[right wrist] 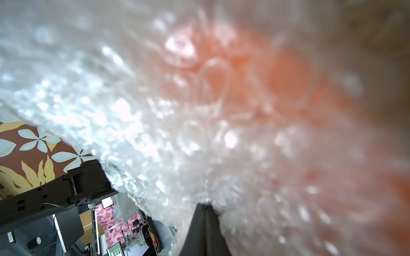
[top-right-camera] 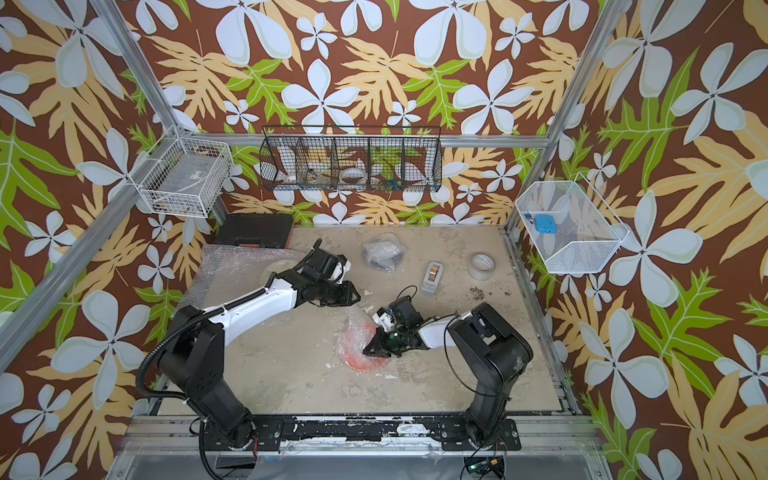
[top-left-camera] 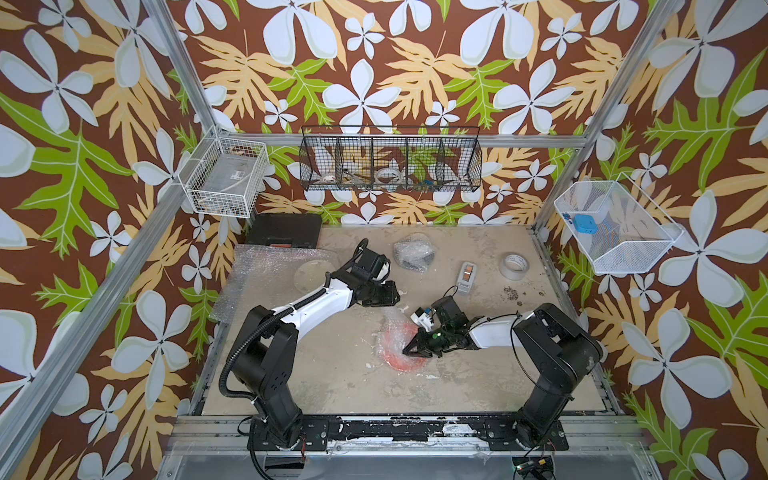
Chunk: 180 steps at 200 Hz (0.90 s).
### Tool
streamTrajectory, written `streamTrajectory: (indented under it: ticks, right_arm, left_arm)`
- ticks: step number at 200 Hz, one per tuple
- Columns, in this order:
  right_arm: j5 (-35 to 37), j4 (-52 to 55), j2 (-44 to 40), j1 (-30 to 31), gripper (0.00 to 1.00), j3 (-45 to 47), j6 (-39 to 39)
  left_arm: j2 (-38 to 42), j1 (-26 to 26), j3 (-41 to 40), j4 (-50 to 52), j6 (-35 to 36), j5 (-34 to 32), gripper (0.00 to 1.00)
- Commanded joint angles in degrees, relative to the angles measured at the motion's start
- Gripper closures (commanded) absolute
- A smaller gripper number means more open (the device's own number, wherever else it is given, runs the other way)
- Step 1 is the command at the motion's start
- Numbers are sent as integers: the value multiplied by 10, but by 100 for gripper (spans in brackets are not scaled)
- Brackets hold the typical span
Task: Wrap dinner plates in bubble wrap
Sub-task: Wrap the plate in the bubble wrap.
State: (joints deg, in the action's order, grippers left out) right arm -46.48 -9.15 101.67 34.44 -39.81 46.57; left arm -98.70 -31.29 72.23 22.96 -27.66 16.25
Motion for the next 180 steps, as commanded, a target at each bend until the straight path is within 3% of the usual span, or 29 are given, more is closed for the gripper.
streamTrajectory:
  ticks: [1, 19, 78, 99, 116, 134, 146, 180]
  right_arm:
    - [61, 79, 1, 2, 100, 3, -12]
    - [65, 85, -5, 2, 100, 1, -13]
    - [67, 83, -7, 2, 100, 3, -9]
    - [67, 83, -8, 2, 100, 3, -9]
    - [67, 82, -8, 2, 100, 3, -8]
    - [65, 70, -8, 2, 100, 8, 3]
    - [62, 53, -7, 2, 100, 12, 15]
    - [65, 12, 1, 2, 100, 9, 49]
  left_arm:
    - [-24, 15, 35, 60, 35, -37, 56]
    - [-49, 23, 51, 69, 46, -47, 51]
    - [-80, 30, 37, 88, 36, -94, 50]
    - [-67, 30, 20, 68, 32, -62, 50]
    - [-54, 30, 4, 36, 23, -2, 62]
    - [-43, 30, -7, 16, 12, 45, 89]
    - [-36, 29, -14, 6, 5, 72, 100]
    - [-20, 26, -15, 9, -3, 134, 100]
